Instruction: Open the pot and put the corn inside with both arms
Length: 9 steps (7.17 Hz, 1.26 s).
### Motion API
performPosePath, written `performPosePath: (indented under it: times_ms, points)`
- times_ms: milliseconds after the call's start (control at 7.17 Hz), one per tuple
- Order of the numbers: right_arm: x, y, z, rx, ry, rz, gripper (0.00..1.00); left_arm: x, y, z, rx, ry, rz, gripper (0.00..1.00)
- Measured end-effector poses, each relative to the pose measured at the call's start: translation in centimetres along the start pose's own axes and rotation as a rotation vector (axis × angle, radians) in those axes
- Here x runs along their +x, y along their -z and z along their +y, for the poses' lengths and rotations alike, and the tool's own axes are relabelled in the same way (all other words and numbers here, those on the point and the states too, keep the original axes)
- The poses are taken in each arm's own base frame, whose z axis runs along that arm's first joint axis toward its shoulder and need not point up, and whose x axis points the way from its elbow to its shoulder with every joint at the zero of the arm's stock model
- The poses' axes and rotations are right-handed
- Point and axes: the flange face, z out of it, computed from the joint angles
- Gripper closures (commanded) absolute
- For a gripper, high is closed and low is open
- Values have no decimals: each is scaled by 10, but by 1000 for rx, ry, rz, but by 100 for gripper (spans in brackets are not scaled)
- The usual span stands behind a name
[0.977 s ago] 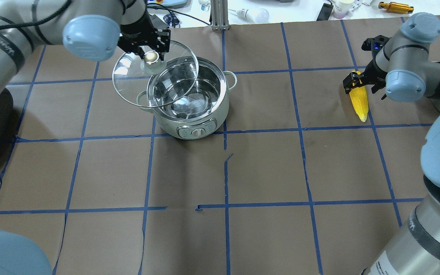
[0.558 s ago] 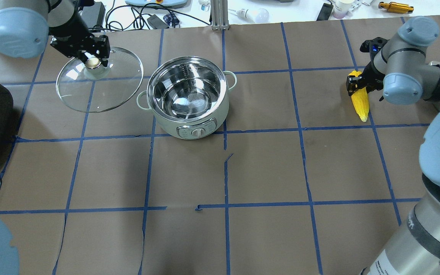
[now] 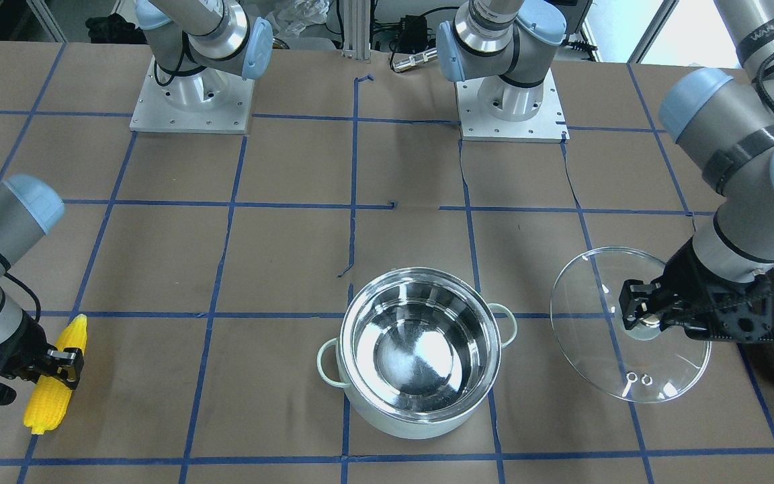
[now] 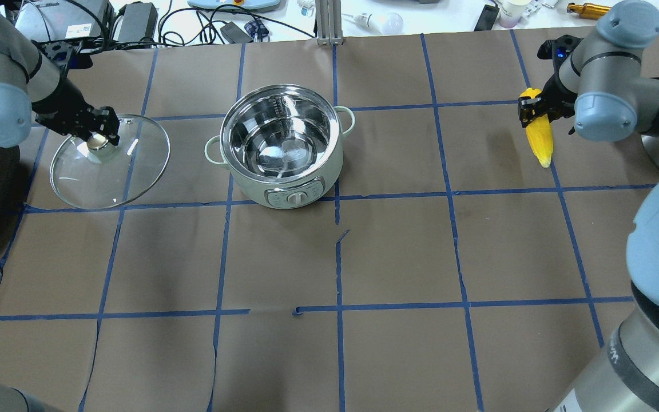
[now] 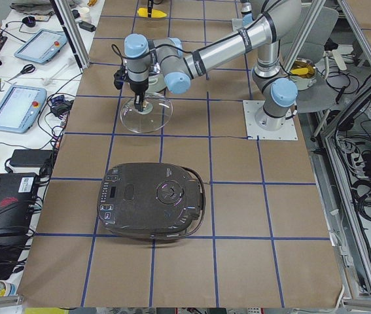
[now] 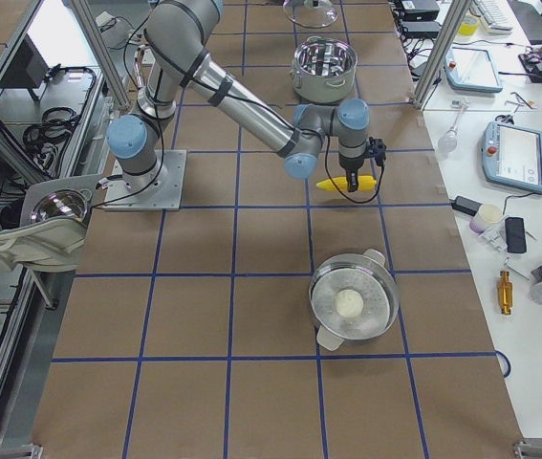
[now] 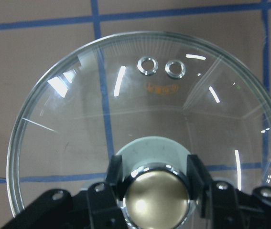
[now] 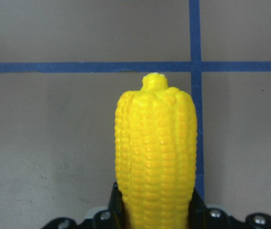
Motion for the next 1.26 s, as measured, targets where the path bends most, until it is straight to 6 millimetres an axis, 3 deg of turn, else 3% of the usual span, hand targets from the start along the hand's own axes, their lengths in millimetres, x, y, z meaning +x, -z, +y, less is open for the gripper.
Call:
performPosePath:
  times_ms: [279,558,837,977,1256]
  points:
    - [-79,59,-42,-15,-3,3,100,-7,-37,22,41,-6,-2,70]
    - [-167,102,-59,10,-60,-11,100,-8,-49,26,41,2,-2,70]
    - [-264,117,-45,-7,-138,-41,100,-10,-56,27,35,8,4,70]
    - [-301,121,-38,-9,-176,-52,100,-14,-60,28,32,12,7,68]
    - [-373,118,-38,-3,-240,-83,100,-22,-67,30,23,23,14,37]
